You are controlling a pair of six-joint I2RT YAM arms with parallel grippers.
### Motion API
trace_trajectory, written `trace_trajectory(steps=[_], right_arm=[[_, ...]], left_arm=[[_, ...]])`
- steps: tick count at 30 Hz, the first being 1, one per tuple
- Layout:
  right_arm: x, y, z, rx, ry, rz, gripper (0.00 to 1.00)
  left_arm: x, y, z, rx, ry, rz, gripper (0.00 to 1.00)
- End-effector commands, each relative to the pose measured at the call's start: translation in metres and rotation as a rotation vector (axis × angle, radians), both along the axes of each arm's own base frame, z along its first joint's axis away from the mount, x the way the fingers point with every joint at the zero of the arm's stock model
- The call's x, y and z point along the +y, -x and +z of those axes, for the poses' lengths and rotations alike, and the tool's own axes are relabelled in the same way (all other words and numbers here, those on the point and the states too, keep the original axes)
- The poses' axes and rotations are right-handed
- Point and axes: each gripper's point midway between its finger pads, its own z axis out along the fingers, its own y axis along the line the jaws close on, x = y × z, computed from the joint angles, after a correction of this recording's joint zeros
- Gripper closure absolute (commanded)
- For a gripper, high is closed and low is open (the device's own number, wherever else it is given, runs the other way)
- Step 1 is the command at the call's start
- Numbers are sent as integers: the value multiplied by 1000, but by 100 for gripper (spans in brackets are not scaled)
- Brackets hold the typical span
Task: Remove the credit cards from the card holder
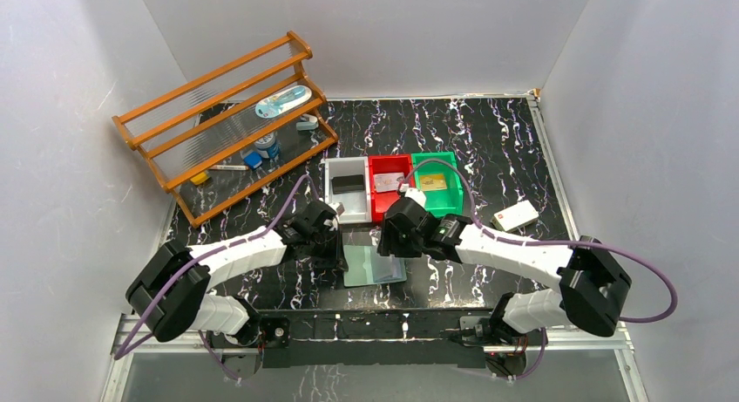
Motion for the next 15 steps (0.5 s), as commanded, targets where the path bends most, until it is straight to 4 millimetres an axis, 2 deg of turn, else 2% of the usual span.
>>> trace_trajectory(steps=[1,3,8,15], right_arm=[[-24,-5,-7,4,104,-94,40],[-24,-2,-8,14,74,-107,40],[-2,7,-3,32,-73,-41,39],[11,11,-9,84,-104,-33,42]], left_arm=[[-2,-7,13,-38,4,-24,100],[-3,-8,15,-44,8,-23,100],[-2,-10,13,-40,-8,-26,100],[-4,-8,9,-21,-3,-30,100]])
